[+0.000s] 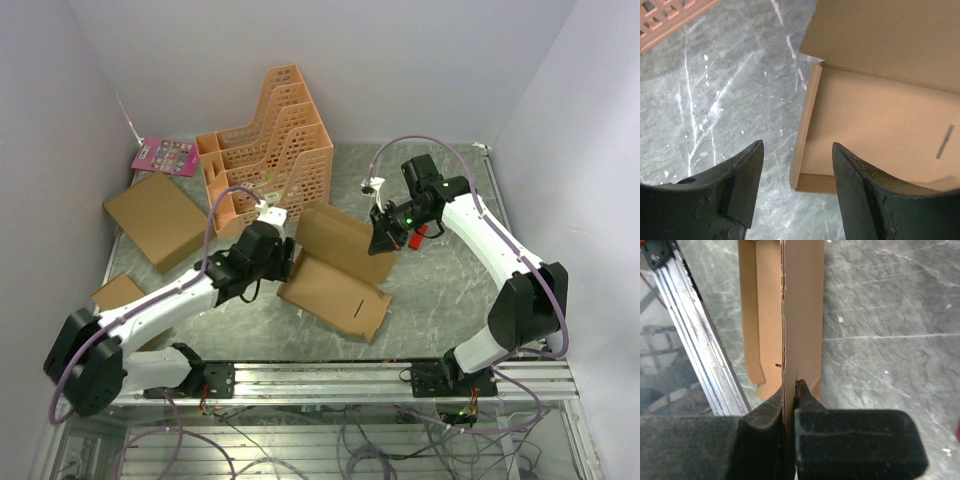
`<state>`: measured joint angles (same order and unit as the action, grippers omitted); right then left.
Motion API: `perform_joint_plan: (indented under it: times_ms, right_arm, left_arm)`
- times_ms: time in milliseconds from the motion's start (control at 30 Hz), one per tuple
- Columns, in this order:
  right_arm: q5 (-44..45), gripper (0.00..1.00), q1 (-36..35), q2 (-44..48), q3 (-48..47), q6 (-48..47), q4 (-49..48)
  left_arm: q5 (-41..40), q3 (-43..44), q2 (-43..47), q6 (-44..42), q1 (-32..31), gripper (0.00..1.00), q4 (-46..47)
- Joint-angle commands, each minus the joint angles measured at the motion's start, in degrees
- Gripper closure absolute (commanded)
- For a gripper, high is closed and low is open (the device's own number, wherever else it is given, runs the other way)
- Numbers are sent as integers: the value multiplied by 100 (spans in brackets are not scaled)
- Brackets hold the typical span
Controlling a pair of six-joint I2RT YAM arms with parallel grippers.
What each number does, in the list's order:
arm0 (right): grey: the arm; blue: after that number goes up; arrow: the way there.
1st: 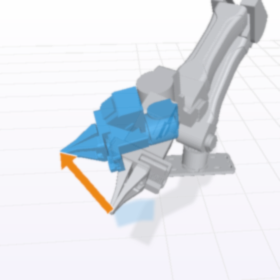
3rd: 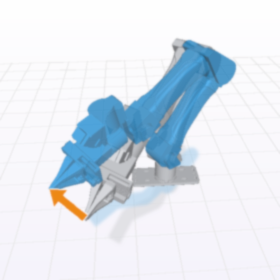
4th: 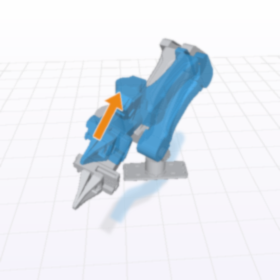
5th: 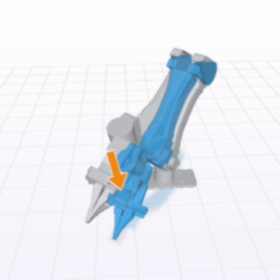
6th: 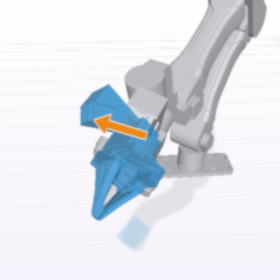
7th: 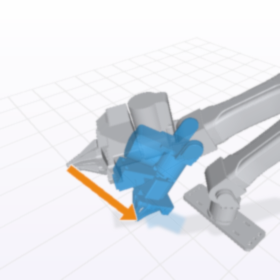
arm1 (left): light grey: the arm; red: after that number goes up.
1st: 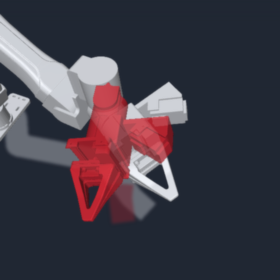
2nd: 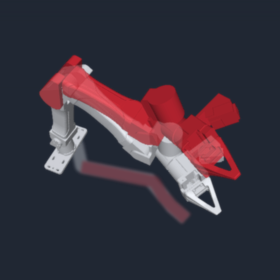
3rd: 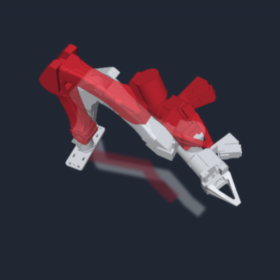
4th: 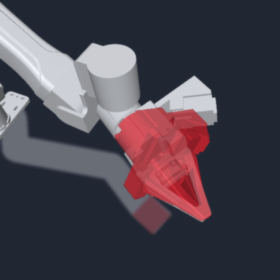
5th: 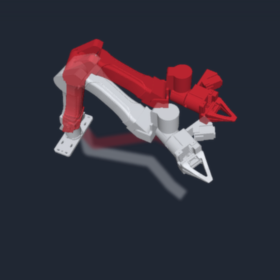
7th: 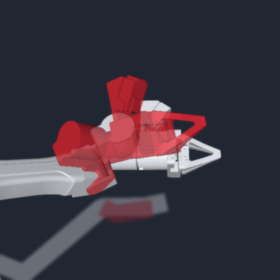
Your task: Fold the paper box
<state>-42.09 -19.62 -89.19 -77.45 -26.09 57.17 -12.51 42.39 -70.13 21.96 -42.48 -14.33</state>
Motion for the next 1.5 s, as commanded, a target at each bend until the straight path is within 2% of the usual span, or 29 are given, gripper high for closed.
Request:
perform_joint_plan:
  times_ms: [0,67,133,200,267,433,633,667,767,933,1033,1233,1300,1467]
  right_arm:
    - [368,100,-8,52,-284,-585,195]
    - [445,100,-10,6,-434,-887,367]
    - [438,100,-8,-50,-625,-1251,569]
    - [384,100,-15,-92,-829,-1748,769]
    - [359,100,-33,-119,-1043,-2085,896]
    - [280,100,-147,-271,-1626,-2891,1499]
    - [406,100,-417,-324,-1886,-3036,1820]
    - [404,100,-458,-324,-1906,-3046,1857]
    - [390,100,-557,-351,-2017,-3077,1978]
    - [334,100,-582,-376,-2133,-3237,2154]
    - [329,100,-578,-315,-2116,-3328,2150]
    - [328,100,-579,-285,-2112,-3450,2165]
    - [313,100,-578,-273,-2112,-3460,2164]
    - [359,100,-546,-235,-2189,-3067,1952]
  left_arm:
    - [910,-179,908,56,253,32,558]
    - [1052,-353,1425,-117,311,27,936]
    - [989,-520,1937,-311,347,11,1308]
    - [1116,-674,2389,-562,413,2,1690]
    - [1563,-738,2553,-670,533,7,2097]
    - [2757,-304,2123,-707,890,7,2157]
    - [3506,-118,1720,-868,1210,7,2357]
    - [3667,-99,1623,-922,1228,1,2439]
    - [4080,63,1273,-1088,1242,14,2436]
    - [4570,144,919,-1274,1253,46,2584]
    - [4763,45,926,-1348,1253,57,2789]
    - [5058,-58,980,-1529,1251,87,3063]
    - [5175,-35,962,-1618,1251,92,3055]
    - [4959,-191,1084,-1648,1251,93,3196]
